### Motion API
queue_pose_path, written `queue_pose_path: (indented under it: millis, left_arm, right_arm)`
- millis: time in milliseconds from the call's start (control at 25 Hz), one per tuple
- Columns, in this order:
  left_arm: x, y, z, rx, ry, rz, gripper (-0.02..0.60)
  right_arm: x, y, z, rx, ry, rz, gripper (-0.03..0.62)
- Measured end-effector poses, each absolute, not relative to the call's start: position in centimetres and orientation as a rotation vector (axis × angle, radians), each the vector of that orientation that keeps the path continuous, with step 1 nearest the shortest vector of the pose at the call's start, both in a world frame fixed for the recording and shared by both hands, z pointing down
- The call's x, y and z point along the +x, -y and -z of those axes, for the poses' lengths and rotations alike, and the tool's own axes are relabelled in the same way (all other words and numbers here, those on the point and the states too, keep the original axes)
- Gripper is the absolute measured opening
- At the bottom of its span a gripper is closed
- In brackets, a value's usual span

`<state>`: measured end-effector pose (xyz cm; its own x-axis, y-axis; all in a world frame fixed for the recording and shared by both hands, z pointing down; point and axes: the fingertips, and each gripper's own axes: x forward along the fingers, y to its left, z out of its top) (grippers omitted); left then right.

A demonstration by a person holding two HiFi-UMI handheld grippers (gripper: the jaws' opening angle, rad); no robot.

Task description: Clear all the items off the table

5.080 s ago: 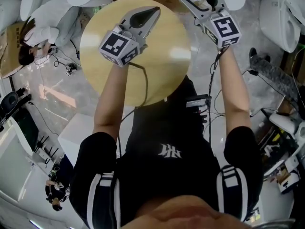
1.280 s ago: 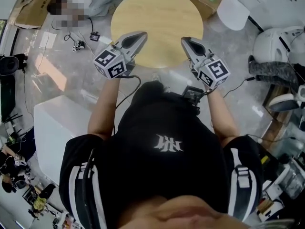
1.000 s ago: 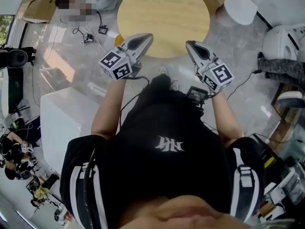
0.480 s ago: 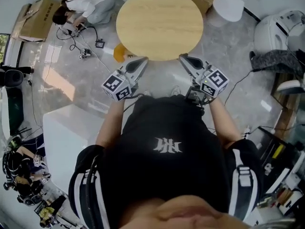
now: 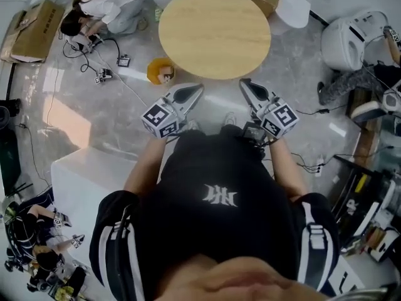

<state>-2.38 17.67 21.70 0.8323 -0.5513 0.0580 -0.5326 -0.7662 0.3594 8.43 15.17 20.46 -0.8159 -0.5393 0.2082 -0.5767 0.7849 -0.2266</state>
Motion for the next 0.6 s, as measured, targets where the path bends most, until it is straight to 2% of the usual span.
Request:
queue_pose_path:
  millis: [600]
  left_arm:
    - [-1.2,-19.5,-21.5,2.634,0.870,-0.049,0.012]
  right_arm:
    - [6.5,-16.9,-20.2,0.663,2.908,-0.379,0.002]
